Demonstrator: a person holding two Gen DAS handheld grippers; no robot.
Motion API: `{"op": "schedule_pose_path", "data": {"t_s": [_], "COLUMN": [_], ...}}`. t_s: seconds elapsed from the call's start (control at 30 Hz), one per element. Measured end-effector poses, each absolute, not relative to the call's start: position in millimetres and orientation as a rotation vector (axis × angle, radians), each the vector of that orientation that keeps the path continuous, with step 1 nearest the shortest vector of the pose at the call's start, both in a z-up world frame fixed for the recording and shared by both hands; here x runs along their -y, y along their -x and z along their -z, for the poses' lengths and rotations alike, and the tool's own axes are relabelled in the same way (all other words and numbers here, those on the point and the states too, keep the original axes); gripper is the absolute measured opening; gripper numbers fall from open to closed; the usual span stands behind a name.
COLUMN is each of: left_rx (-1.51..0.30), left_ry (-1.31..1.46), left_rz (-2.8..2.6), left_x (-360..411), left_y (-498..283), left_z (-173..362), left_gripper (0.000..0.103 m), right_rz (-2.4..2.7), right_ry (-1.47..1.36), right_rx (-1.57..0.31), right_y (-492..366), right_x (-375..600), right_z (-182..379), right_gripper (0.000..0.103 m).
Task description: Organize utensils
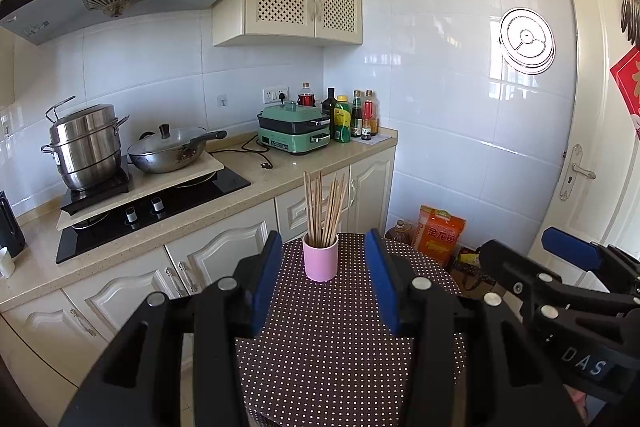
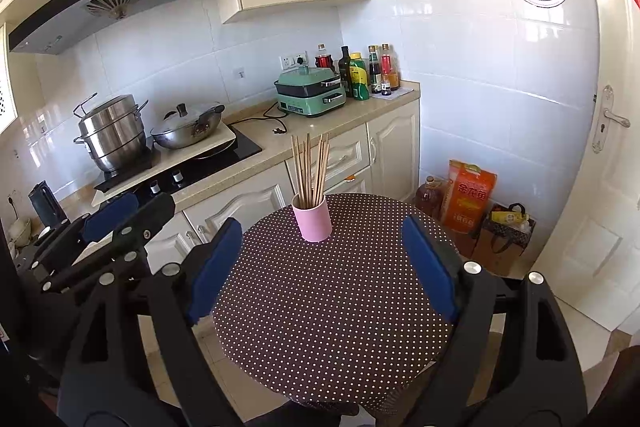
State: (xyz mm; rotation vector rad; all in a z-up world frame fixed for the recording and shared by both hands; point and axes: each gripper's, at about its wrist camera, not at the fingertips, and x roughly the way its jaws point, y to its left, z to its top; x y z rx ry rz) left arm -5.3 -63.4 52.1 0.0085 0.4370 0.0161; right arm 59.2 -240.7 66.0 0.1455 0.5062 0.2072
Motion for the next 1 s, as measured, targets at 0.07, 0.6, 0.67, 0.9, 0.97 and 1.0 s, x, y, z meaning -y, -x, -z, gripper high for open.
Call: {"op": "schedule_pose_path", "data": {"t_s": [0.07, 0.6, 0.67, 0.9, 0.97, 1.0], "left_rx": [-0.436, -0.445, -0.447, -0.445, -0.446, -0.447], "left_ry": [-0.007, -0.008, -0.007, -0.007, -0.007, -0.009], "left_rz": [-0.016, -0.012, -0.011, -0.008, -0.007, -0.008], "left_x": [62.6, 59.9, 60.0, 61.1, 61.3, 61.4], "left_y": [6.5, 5.4, 4.7, 1.3, 0.0, -0.3], "left_z": [-51.9, -46.2, -45.9, -46.4, -46.3, -46.1], "left_gripper": [0.044, 0.044, 0.044, 0.044, 0.044, 0.044], "right_rz": [-0.206, -0.206, -0.203, -0.202, -0.201, -0.199], "right_ry": [-0.143, -0.141, -0.142, -0.148, -0.148, -0.147], "right_rx": [-0.506, -0.518, -0.519, -0.52, -0.52, -0.521], "right_y": [-58.4, -59.3, -60.1, -61.9, -61.8, -62.0], "right_x": [240.2, 239.6, 239.3, 239.9, 240.1, 239.9], "right_z": [-66.3, -63.8, -63.9, -63.3, -63.1, -62.9], "right_gripper": [0.081, 0.081, 0.081, 0.081, 0.081, 0.081]}}
